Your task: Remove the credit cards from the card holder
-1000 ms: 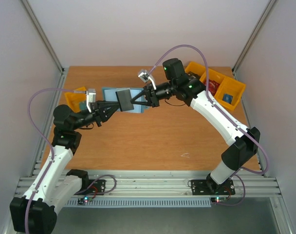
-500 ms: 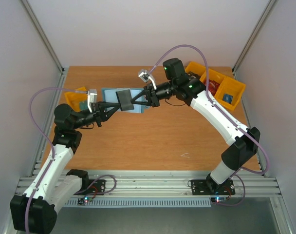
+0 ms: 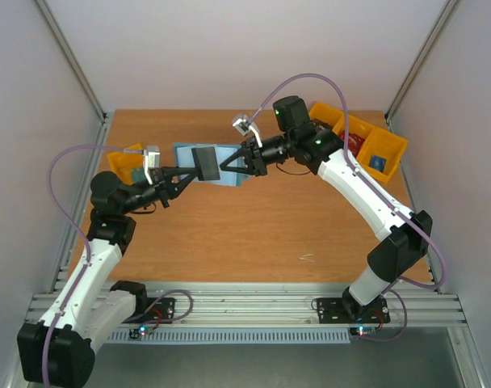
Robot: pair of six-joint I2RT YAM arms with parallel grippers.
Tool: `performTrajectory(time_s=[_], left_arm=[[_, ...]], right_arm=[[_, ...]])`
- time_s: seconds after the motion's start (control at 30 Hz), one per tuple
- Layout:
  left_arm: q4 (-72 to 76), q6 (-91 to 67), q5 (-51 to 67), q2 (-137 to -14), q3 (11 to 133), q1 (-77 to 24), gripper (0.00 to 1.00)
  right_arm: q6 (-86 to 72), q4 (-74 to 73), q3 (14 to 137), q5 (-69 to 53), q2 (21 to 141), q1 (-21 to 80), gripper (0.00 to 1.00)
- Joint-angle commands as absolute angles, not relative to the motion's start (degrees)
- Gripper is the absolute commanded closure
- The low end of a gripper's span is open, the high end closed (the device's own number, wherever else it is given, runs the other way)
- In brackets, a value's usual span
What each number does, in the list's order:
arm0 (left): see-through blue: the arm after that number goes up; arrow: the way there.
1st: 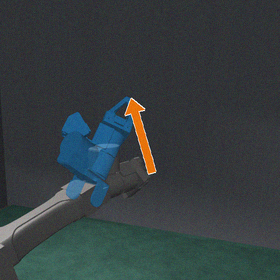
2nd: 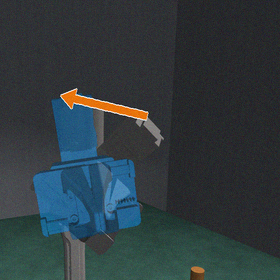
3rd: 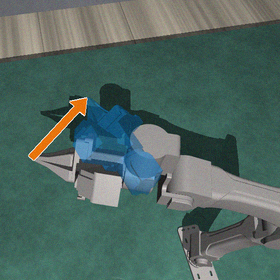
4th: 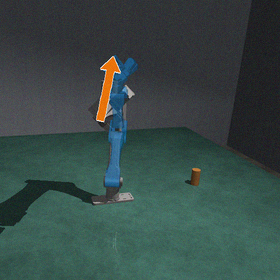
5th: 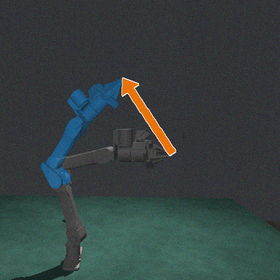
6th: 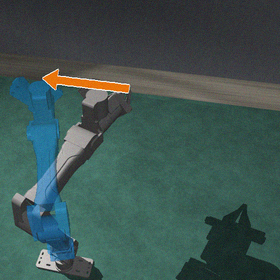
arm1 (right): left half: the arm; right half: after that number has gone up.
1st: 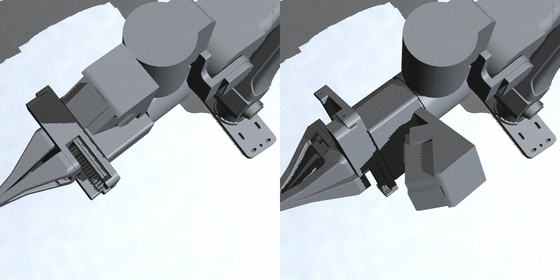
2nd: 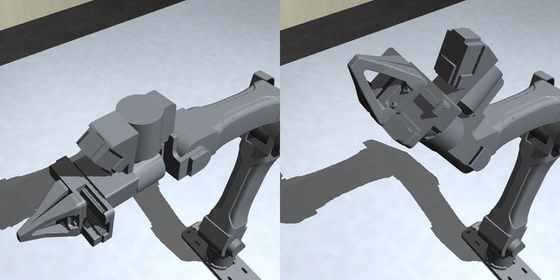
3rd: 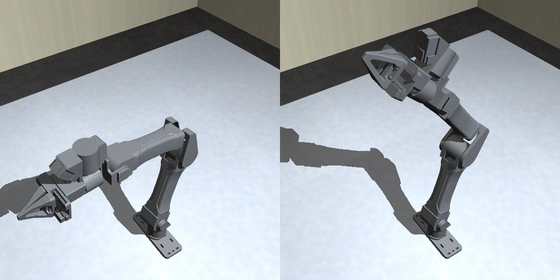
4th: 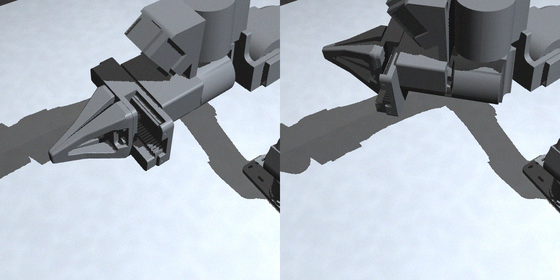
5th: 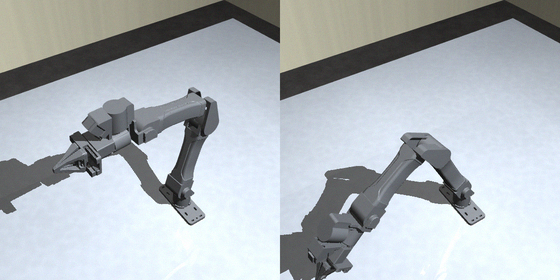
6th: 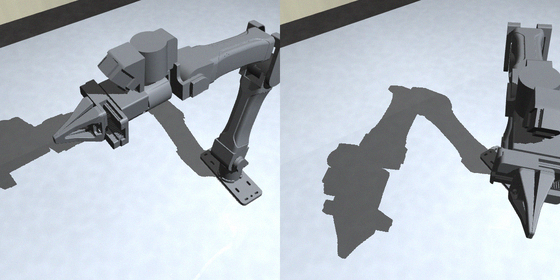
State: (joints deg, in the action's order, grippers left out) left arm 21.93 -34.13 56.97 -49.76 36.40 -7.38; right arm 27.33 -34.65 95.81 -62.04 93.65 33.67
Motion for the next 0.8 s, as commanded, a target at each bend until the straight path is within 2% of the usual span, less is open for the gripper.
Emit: performTrajectory(time_s=[0.0,0.17,0.33,0.53,0.77], left_arm=[[21.3,-33.9,52.9,-49.3,35.7,-6.6,1.00],[19.3,-32.4,52.8,-48.6,35.6,-5.5,1.00],[15.5,-29.8,53.9,-46.9,35.0,-2.0,1.00],[16.4,-29.5,54.7,-46.3,33.6,-1.6,1.00],[15.4,-29.0,54.4,-46.4,34.5,-1.6,1.00]], right_arm=[[29.1,-37.2,96.6,-64.4,92.1,33.2,0.94],[30.8,-39.5,96.2,-63.6,91.4,32.1,0.99],[30.6,-40.9,93.8,-64.1,90.0,27.1,0.99],[30.6,-41.4,92.5,-63.4,89.4,26.0,0.99],[23.3,-41.3,91.2,-59.1,94.4,22.1,0.99]])
